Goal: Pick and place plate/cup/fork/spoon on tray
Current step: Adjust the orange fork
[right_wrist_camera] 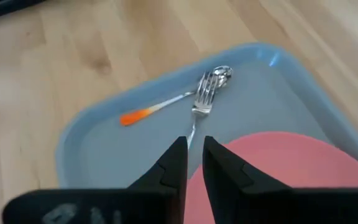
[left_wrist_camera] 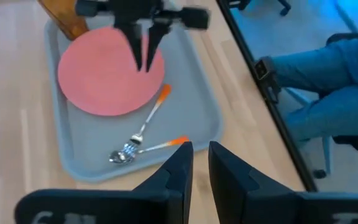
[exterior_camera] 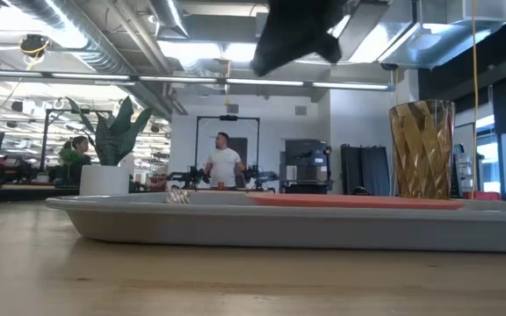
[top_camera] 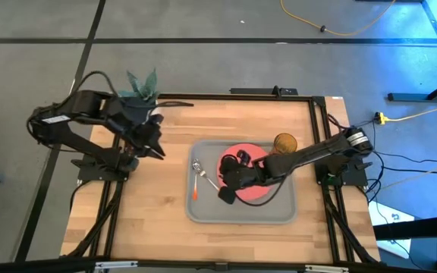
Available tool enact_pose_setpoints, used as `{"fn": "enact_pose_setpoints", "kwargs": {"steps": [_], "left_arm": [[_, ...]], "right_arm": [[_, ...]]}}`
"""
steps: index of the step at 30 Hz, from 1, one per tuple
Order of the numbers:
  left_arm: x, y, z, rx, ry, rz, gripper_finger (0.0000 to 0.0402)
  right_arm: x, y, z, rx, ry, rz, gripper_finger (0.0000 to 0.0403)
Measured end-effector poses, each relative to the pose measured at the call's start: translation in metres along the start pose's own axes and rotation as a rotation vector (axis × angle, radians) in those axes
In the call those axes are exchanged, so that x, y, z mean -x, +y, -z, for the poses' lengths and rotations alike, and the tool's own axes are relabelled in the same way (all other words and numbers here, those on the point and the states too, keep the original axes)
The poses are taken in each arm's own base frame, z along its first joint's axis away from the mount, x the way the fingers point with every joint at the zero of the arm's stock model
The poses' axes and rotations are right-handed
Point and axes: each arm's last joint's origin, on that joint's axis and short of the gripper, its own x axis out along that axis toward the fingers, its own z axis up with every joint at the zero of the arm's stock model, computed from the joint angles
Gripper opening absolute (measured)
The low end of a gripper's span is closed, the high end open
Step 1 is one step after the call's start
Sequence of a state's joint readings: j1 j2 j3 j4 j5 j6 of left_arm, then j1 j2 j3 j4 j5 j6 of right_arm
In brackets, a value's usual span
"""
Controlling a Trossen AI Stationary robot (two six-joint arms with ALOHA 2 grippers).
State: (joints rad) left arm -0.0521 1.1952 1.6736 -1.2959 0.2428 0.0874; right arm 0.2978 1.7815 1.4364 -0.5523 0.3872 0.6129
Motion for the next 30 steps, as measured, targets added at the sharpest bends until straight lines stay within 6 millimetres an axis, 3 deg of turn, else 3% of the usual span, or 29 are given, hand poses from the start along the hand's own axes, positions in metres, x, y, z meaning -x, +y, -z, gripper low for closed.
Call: {"fn": "enact_pose_setpoints", "kwargs": {"steps": [15,30], "left_arm": [[0.04,-0.021,0.023,0.085,-0.081,-0.043,0.0045],[0.046,-0.022,0.027,0.038,-0.095,-0.047,0.0045]], "right_arm": [[-0.07,0.003,-0.014,-0.075,0.063,-0.083,0.0053],[-0.123,-0.007,-0.011,-0.137,0.212,0.042,0.0053]]}}
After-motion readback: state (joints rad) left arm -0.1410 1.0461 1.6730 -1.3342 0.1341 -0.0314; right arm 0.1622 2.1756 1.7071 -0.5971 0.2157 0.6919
